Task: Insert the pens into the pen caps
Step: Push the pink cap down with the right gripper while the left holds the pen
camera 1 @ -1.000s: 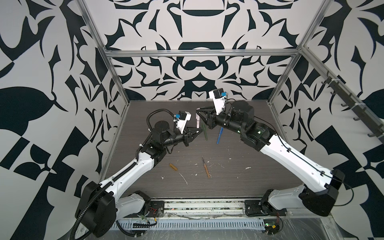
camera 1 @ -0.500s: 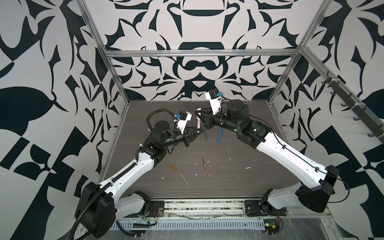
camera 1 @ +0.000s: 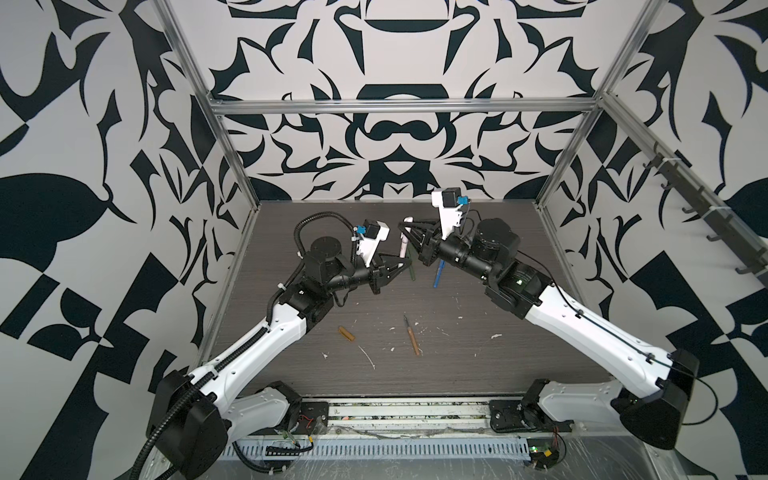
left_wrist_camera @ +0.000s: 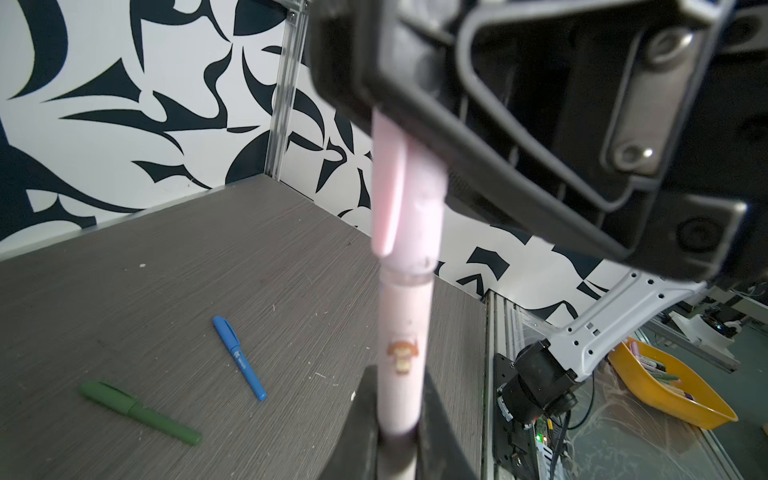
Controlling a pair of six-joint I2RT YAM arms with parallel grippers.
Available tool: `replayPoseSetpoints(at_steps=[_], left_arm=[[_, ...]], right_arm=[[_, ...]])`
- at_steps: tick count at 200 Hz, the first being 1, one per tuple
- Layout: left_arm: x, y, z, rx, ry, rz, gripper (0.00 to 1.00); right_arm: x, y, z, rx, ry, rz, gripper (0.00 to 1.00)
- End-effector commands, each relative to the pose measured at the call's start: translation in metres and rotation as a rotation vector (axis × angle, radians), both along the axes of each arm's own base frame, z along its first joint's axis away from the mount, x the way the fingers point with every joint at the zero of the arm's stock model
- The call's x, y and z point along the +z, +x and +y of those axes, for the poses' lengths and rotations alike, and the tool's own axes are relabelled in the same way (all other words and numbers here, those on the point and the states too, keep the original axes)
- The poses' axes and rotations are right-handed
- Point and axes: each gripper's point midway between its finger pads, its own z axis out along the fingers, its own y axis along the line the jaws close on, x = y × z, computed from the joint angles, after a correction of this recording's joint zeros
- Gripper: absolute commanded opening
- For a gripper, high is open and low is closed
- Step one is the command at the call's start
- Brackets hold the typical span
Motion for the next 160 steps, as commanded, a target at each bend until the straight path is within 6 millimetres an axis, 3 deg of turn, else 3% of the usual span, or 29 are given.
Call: replayPoseSetpoints(at_steps=[1, 126, 148, 160], left_arm=[[0.093, 0.022, 0.021, 0.157, -0.194, -0.183, 0.00], [0.131, 0.040, 0.017, 0.188, -0.247, -0.256, 0.00], [0.113, 0.044, 0.011, 0.173, -0.214, -0.211, 0.00], [0.092, 0.046, 0.009, 0.168, -0.186, -0.165, 0.00]], right_arm=[[-0.087, -0.017, 0.008, 0.088, -0.181, 0.187, 0.00], [-0.158, -0.030, 0.006, 0.118, -0.197, 0.333, 0.00], [-0.145, -0.028, 0.006, 0.109, -0.172, 0.314, 0.00], [-0.122, -0.025, 0.004, 0.092, -0.140, 0.274, 0.10]])
